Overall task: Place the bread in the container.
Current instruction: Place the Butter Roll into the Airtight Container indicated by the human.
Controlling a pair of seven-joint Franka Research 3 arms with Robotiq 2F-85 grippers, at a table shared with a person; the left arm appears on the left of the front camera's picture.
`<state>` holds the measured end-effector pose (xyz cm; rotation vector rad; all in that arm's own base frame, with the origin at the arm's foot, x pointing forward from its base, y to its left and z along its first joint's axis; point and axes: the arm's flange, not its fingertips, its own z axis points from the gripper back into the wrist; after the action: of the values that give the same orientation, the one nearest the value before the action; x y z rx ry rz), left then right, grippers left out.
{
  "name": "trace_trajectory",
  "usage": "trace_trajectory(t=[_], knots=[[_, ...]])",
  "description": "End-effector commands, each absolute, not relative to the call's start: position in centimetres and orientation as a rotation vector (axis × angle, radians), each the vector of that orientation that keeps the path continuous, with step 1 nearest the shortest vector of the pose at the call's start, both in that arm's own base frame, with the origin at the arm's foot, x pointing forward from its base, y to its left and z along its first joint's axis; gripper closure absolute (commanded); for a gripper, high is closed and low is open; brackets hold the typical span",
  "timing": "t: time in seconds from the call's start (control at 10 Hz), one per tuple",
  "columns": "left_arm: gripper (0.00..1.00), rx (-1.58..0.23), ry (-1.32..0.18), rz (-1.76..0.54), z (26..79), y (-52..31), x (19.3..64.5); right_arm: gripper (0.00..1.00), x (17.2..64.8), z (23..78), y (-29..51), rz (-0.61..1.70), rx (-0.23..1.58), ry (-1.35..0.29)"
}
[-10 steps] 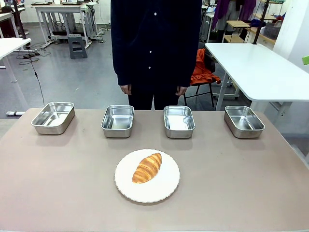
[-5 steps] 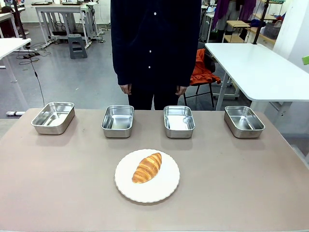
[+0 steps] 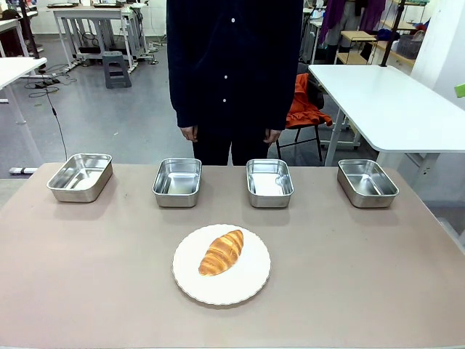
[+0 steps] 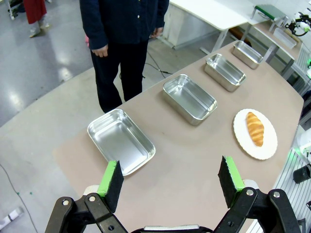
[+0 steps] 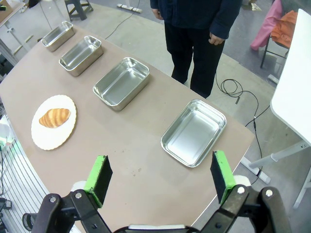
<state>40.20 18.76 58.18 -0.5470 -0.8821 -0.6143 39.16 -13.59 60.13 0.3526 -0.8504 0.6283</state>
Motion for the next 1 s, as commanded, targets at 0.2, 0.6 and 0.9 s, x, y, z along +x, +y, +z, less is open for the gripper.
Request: trace_trajectory(t=[0.2, 0.6, 0.9], knots=[[0.0, -0.553, -0.89, -0.624, 58.37, 18.85, 39.97, 0.0, 39.23, 60.14, -13.58, 0.634, 0.371, -0.867], [0.0, -0.553, -0.89, -0.624, 58.37, 18.85, 39.97, 0.0, 39.23, 60.14, -13.58, 0.634, 0.371, -0.867], [0.0, -0.553, -0.89, -0.624, 58.37, 18.85, 39.97, 0.0, 39.23, 60.14, -13.58, 0.634, 0.371, -0.867]])
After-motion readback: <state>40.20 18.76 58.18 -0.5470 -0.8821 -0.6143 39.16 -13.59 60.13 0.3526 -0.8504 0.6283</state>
